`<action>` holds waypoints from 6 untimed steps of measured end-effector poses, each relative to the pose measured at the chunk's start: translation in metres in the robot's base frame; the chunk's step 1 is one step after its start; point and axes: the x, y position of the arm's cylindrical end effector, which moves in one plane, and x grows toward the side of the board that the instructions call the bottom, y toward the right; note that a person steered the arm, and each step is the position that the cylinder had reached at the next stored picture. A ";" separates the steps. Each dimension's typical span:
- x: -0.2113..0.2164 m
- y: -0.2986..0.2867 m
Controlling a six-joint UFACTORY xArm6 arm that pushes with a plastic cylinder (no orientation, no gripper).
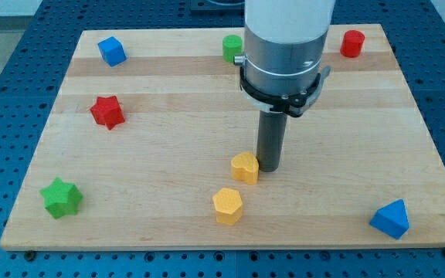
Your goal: Push the heart into the hexagon
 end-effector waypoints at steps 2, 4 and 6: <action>-0.009 -0.016; 0.016 -0.044; 0.015 -0.044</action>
